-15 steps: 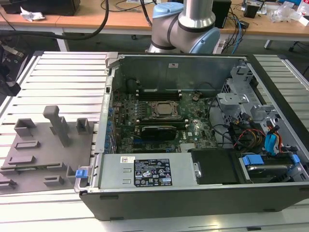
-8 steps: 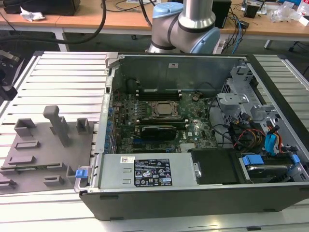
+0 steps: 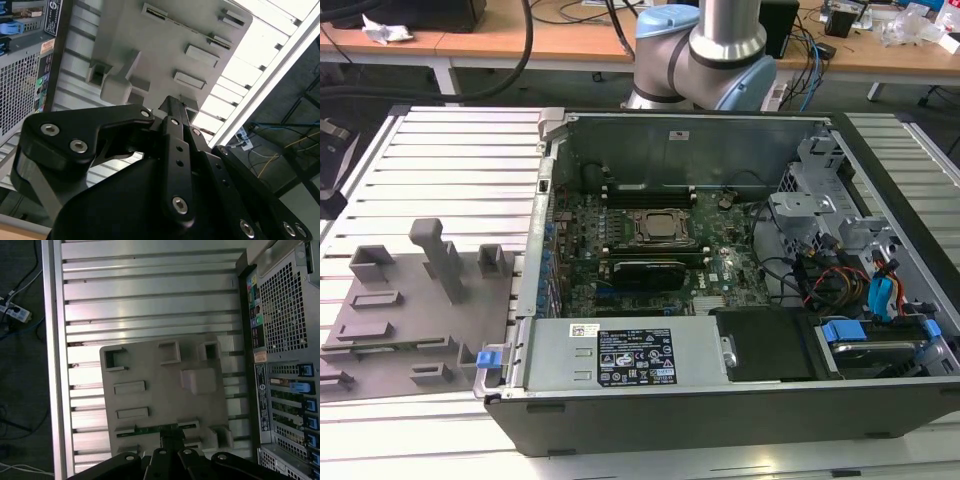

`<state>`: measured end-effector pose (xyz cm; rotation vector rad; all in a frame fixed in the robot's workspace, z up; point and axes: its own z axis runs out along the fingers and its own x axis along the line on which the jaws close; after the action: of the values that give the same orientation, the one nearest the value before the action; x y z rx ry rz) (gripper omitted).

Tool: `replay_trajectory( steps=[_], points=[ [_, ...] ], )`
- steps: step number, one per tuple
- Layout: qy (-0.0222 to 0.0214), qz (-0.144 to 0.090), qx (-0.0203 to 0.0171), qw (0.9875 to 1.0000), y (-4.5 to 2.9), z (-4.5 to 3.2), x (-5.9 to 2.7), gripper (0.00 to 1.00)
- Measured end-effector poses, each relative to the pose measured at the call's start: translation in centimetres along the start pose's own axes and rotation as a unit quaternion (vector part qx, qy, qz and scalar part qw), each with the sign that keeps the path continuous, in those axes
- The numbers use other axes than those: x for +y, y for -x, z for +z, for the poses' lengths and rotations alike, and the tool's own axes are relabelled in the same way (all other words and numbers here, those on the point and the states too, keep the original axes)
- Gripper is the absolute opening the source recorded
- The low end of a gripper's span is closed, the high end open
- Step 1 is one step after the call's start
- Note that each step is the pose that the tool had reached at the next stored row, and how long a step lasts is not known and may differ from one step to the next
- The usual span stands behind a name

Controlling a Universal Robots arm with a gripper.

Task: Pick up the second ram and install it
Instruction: 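Reach for the second ram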

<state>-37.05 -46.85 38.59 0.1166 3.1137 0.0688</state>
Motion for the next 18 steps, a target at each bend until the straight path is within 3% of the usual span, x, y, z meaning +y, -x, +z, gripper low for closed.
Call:
replay_trajectory(
  steps=[10,12,18],
  points=[
    [0.0,0.0,0.0,1.0,0.03,0.07,-1.57,0.11],
    [0.0,0.0,0.0,1.0,0.07,0.07,-2.27,0.11],
    [0.0,0.0,0.0,1.0,0.07,0.08,-2.36,0.11]
  ],
)
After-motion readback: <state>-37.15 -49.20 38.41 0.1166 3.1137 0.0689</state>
